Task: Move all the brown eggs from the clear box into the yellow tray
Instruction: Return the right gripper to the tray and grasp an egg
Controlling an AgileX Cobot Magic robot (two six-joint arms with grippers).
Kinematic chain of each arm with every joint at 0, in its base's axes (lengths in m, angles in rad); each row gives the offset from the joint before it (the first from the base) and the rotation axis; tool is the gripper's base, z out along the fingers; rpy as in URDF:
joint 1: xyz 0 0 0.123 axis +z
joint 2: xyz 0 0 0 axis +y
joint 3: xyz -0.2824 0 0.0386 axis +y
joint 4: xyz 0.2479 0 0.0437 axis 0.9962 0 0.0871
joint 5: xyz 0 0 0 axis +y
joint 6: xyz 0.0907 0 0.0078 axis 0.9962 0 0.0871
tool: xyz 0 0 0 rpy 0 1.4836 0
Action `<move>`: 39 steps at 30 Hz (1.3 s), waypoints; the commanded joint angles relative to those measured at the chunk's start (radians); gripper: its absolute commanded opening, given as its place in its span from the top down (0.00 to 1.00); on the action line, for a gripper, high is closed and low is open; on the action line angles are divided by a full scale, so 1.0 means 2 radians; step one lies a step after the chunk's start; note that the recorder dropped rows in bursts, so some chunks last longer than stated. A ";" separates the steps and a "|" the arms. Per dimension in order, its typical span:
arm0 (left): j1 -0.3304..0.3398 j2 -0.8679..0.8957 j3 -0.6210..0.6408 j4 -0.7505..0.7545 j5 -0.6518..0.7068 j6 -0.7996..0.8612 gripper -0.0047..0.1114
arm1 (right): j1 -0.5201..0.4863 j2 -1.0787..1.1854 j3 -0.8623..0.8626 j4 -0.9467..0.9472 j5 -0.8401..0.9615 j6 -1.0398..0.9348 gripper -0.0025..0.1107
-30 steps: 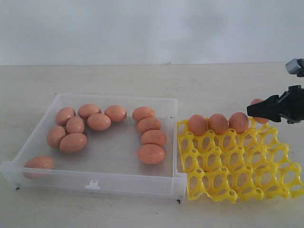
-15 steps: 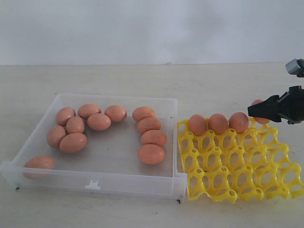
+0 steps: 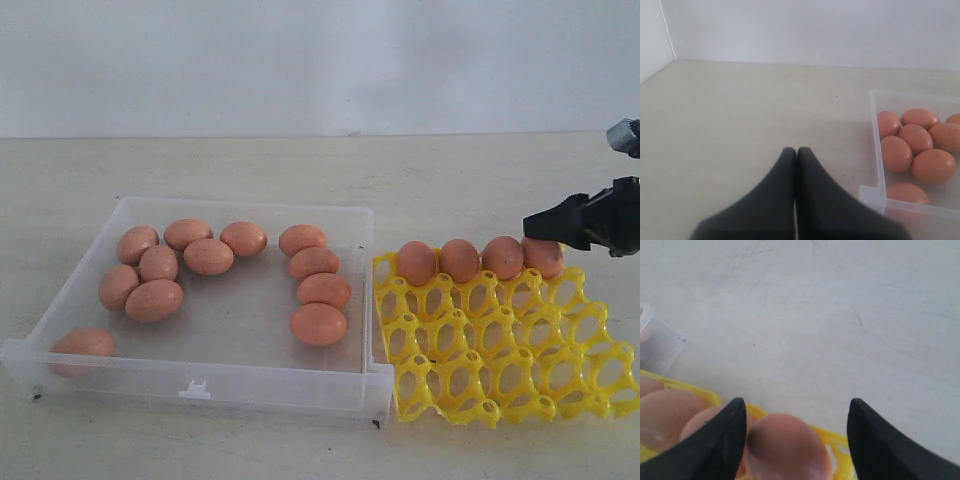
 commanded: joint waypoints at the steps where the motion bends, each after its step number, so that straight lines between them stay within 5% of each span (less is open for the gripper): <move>1: 0.000 0.000 0.002 0.002 -0.002 0.000 1.00 | 0.001 0.001 -0.003 0.011 0.008 -0.022 0.48; 5: 0.000 0.000 0.002 0.002 -0.002 0.000 1.00 | 0.001 -0.005 -0.008 0.066 -0.011 -0.030 0.52; 12: 0.000 0.000 0.002 0.002 -0.002 0.000 1.00 | 0.032 -0.048 -0.030 0.138 -0.189 -0.030 0.99; 14: 0.000 0.000 0.002 0.002 -0.002 0.000 1.00 | 0.074 -0.070 -0.038 0.129 -0.183 -0.030 0.98; 19: 0.000 0.000 0.002 0.002 -0.002 0.000 1.00 | 0.252 -0.103 -0.071 0.097 -0.043 -0.080 0.98; 24: 0.000 0.000 0.002 0.002 -0.002 0.000 1.00 | 0.475 -0.075 -0.144 -0.008 0.345 -0.091 0.98; 26: 0.000 0.000 0.002 0.002 -0.002 0.000 1.00 | 0.534 -0.043 -0.179 -0.030 0.422 -0.089 0.98; 34: 0.000 0.000 0.002 0.002 -0.002 0.000 1.00 | 0.560 0.060 -0.314 -0.065 0.297 0.070 0.98; 39: 0.000 0.000 0.002 0.002 -0.002 0.000 1.00 | 0.587 0.068 -0.324 -0.065 0.507 -0.058 0.98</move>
